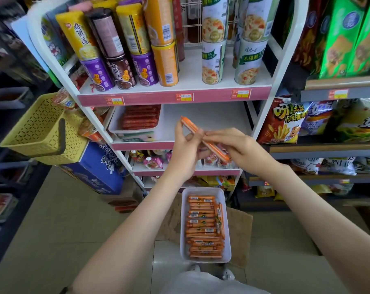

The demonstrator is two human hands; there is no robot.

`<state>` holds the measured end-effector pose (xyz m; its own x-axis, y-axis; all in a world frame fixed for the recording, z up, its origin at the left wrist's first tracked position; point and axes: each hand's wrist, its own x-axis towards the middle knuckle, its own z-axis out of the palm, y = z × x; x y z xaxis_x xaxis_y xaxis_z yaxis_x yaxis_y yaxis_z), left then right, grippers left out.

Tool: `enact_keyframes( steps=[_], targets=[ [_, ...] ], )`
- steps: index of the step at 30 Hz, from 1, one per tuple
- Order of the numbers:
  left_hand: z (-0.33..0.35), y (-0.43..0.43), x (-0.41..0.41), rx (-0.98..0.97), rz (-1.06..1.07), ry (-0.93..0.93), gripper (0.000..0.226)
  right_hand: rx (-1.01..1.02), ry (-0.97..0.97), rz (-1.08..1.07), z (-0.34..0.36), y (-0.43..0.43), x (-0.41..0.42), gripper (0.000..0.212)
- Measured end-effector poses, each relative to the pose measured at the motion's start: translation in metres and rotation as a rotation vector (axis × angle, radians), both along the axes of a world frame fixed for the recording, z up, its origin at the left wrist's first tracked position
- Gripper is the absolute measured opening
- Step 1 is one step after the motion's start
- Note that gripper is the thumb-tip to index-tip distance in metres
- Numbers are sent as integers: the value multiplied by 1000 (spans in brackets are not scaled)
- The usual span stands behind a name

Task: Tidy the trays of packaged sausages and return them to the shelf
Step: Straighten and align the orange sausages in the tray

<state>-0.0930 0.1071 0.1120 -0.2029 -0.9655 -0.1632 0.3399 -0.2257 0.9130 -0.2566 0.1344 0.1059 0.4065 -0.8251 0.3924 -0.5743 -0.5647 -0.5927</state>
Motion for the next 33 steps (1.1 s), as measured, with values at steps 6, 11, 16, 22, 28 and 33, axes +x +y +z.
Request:
enact_keyframes(
  steps=[6,11,16,22,28,33],
  targets=[
    [-3,2,3,253,-93,99,34,-109,26,36,-8,8,8,26],
    [-17,7,-2,-230,-215,-886,31,91,-158,-55,-7,14,10,15],
    [-26,20,5,-579,-272,-866,37,175,-252,-58,-5,14,12,19],
    [-43,16,9,-602,-248,-936,29,94,-423,-31,4,13,30,15],
    [-62,9,21,-577,-172,-962,29,240,-611,-31,-1,6,32,14],
    [-80,7,34,-482,-216,-995,22,489,-1078,-319,-27,-2,23,21]
  ],
)
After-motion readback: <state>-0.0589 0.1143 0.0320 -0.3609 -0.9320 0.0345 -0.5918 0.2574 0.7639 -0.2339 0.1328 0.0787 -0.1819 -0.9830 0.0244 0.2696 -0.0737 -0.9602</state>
